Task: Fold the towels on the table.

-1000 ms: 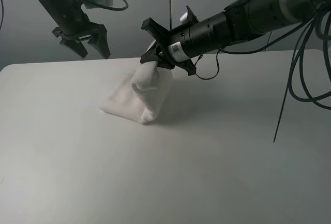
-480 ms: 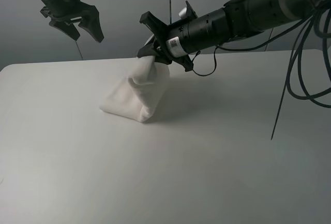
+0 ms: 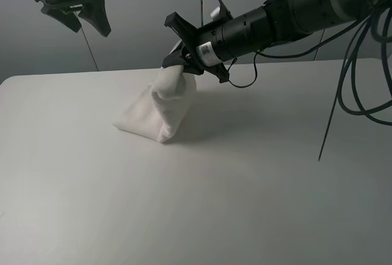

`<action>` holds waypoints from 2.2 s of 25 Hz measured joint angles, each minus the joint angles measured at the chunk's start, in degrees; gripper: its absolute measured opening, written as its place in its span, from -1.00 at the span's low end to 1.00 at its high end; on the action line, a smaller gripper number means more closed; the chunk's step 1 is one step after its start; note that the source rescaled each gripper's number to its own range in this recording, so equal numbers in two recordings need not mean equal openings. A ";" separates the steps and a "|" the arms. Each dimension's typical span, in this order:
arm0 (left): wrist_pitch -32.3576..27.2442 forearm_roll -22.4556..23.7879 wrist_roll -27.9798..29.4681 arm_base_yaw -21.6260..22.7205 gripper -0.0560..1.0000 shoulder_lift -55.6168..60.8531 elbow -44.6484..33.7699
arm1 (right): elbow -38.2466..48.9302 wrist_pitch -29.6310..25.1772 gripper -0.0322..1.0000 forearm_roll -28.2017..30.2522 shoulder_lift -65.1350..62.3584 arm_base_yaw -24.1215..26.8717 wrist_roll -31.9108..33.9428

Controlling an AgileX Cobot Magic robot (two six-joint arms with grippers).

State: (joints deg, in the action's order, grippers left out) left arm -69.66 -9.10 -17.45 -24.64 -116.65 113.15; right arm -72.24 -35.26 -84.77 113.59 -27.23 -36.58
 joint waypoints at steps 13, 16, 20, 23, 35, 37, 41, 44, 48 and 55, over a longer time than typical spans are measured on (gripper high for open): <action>-0.14 -13.30 -3.66 0.00 0.97 3.27 0.09 | -2.27 5.31 -0.91 6.42 0.04 -2.99 5.54; -0.14 -17.06 -5.10 0.00 0.97 3.27 0.09 | -2.27 7.53 -0.91 9.38 0.04 -2.97 8.75; -0.14 -22.34 -6.68 0.00 0.97 3.40 0.09 | -2.29 8.35 -0.91 10.26 0.04 -2.97 10.17; -0.14 -24.98 -7.46 0.00 0.97 3.54 0.09 | -2.29 9.86 -0.91 10.53 0.04 -3.44 10.55; -0.14 -29.87 -7.73 -0.10 0.97 3.80 0.09 | -2.38 14.44 -0.91 10.53 0.13 -6.24 10.71; -0.14 -30.01 -7.73 -0.42 0.97 3.80 0.09 | -2.38 14.44 -0.91 10.53 0.13 -6.33 10.71; -0.14 -30.01 -7.73 -0.73 0.97 3.80 0.09 | -2.38 14.12 -0.20 9.26 0.13 -6.33 8.99; -0.14 -30.01 -7.73 -0.73 0.97 3.80 0.09 | -2.38 13.15 0.86 4.07 0.13 -6.33 3.10; -0.14 -29.78 -7.73 -0.73 0.97 3.80 0.09 | -2.62 11.73 0.99 -1.29 0.13 -6.33 -2.33; -0.14 -28.90 -7.73 -0.73 0.97 3.80 0.09 | -2.70 11.62 1.00 -1.79 0.13 -6.33 -3.24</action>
State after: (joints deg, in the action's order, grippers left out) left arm -69.80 -38.00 -25.18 -25.37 -112.86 113.24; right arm -74.94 -23.64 -86.56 113.72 -33.57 -39.81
